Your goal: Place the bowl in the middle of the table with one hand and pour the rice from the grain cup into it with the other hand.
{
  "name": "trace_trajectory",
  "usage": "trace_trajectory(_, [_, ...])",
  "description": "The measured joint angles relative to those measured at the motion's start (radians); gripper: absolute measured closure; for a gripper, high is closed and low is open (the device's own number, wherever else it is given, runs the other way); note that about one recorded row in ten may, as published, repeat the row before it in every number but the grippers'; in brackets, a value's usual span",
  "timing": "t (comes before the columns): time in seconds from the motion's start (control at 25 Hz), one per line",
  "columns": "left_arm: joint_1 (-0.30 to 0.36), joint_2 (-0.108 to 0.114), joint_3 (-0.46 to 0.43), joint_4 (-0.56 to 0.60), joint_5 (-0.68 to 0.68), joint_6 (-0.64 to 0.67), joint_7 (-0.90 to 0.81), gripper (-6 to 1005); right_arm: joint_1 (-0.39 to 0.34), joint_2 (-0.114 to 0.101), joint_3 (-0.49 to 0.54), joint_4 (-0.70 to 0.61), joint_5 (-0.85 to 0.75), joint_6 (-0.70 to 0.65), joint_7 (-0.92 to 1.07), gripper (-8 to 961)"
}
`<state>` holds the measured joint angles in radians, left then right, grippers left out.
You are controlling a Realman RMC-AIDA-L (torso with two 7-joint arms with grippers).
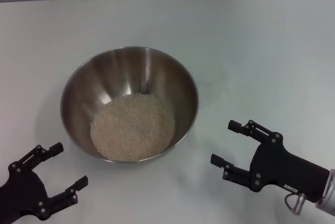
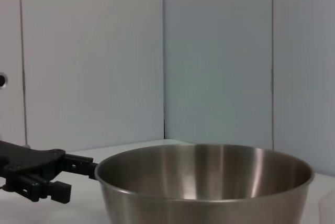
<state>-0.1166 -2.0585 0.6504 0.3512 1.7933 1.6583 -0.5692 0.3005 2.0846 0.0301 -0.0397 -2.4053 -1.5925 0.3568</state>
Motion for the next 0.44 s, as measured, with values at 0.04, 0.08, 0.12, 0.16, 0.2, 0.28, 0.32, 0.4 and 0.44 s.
trace_trajectory(0.04, [0.000, 0.000, 0.000, 0.000, 0.000, 0.000, 0.000, 136, 0.001, 0.000, -0.003, 0.002, 0.000, 0.003, 0.000, 163])
trace_trajectory(0.08, [0.000, 0.000, 0.000, 0.000, 0.000, 0.000, 0.000, 136, 0.001, 0.000, -0.003, 0.003, 0.000, 0.006, 0.000, 163])
trace_trajectory(0.12, [0.000, 0.000, 0.000, 0.000, 0.000, 0.000, 0.000, 136, 0.002, 0.000, -0.004, 0.004, 0.000, 0.008, 0.000, 163])
trace_trajectory(0.16, [0.000, 0.000, 0.000, 0.000, 0.000, 0.000, 0.000, 136, 0.003, 0.000, -0.004, 0.006, 0.000, 0.010, 0.000, 163])
trace_trajectory(0.2, [0.002, 0.000, 0.000, 0.000, 0.000, 0.000, 0.000, 136, 0.004, 0.000, -0.005, 0.006, 0.000, 0.010, 0.000, 163])
trace_trajectory(0.28, [0.003, 0.000, 0.000, 0.000, 0.000, 0.000, 0.000, 136, 0.004, 0.000, -0.010, 0.007, 0.000, 0.011, 0.000, 163])
trace_trajectory(0.32, [0.004, 0.000, 0.000, 0.000, 0.000, 0.000, 0.000, 136, 0.005, 0.000, -0.012, 0.007, 0.000, 0.011, 0.000, 163])
trace_trajectory(0.4, [0.005, 0.000, 0.000, 0.000, 0.000, 0.000, 0.000, 136, 0.006, 0.000, -0.014, 0.007, 0.000, 0.011, 0.000, 163])
trace_trajectory(0.44, [0.005, 0.000, 0.000, 0.000, 0.000, 0.000, 0.000, 136, 0.006, 0.001, -0.014, 0.007, 0.000, 0.011, 0.000, 163])
